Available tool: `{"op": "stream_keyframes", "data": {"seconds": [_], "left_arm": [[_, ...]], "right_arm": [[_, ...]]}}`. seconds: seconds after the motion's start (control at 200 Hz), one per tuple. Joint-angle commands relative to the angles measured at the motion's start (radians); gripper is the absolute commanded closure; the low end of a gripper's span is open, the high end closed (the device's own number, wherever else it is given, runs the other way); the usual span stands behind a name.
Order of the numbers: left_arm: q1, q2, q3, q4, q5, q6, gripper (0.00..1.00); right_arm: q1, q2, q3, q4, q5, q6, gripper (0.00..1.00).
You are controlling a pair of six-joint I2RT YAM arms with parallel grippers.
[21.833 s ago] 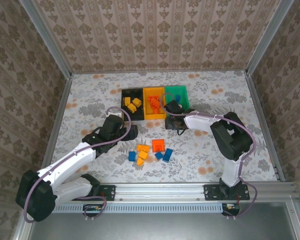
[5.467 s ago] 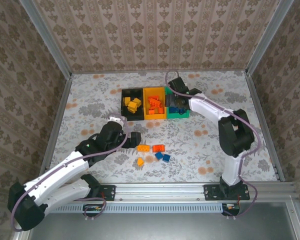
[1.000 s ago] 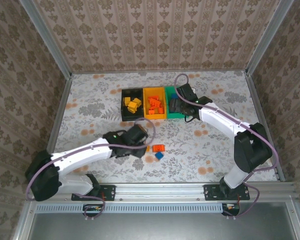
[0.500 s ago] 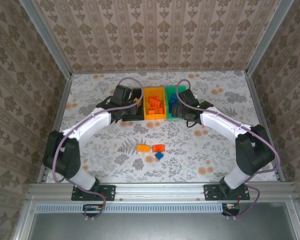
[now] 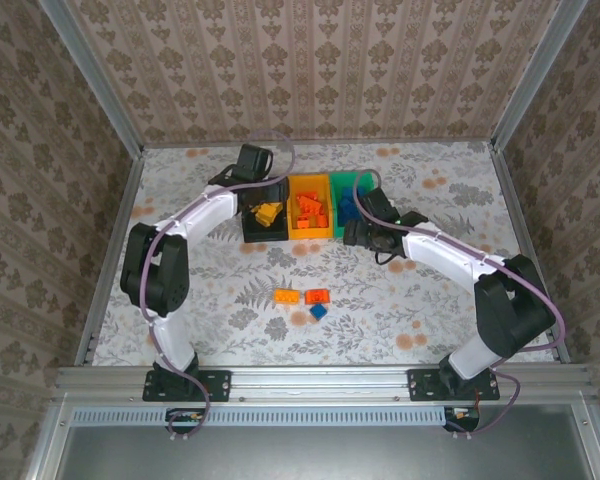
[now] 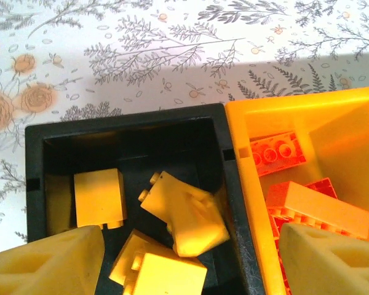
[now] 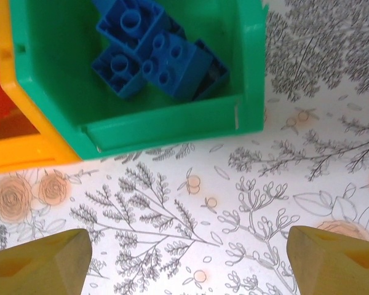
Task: Sort the legos into containers by color
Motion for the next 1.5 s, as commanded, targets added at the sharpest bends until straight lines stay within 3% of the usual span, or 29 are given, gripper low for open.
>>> {"op": "stream_keyframes", "data": {"seconds": [0.0,0.27,0.44,0.69,0.885,1.065,1.345,1.495], "left_arm": [[-0.016,-0.072,0.02,-0.028,0.016,0.002,0.17],[-0.138,-0.339,-0.216,-0.033,0.033,-0.014,0.01],[-0.237,-0.492,-0.414,-0.086,0.051,-0.044,0.0],[-0.356,-0.583,-0.614,-0.177,0.091,-0.1,0.01],[-0.358,-0.591,-0.732,-0.017,0.141,-0.172,0.03],[-0.34,-0.523,-0.704,0.119,0.118,-0.143,0.05],[-0.276,-0.325,-0.653,0.27,0.259,-0.144,0.12],[-0.282,-0.314,-0.706,0.291,0.33,-0.211,0.14]], "right_arm": [[0.013,-0.031,-0.026,0.015,-0.028,-0.004,0.15],[0.022,-0.069,-0.052,0.006,-0.021,-0.01,0.16],[0.024,-0.079,-0.073,0.012,-0.037,-0.009,0.16],[0.024,-0.082,-0.093,0.015,-0.026,-0.011,0.15],[0.024,-0.076,-0.092,0.02,-0.029,-0.008,0.16],[0.024,-0.084,-0.092,0.01,-0.027,-0.01,0.16],[0.021,-0.123,-0.107,-0.012,0.002,-0.018,0.15],[0.014,-0.137,-0.113,-0.019,0.015,-0.021,0.15]]}}
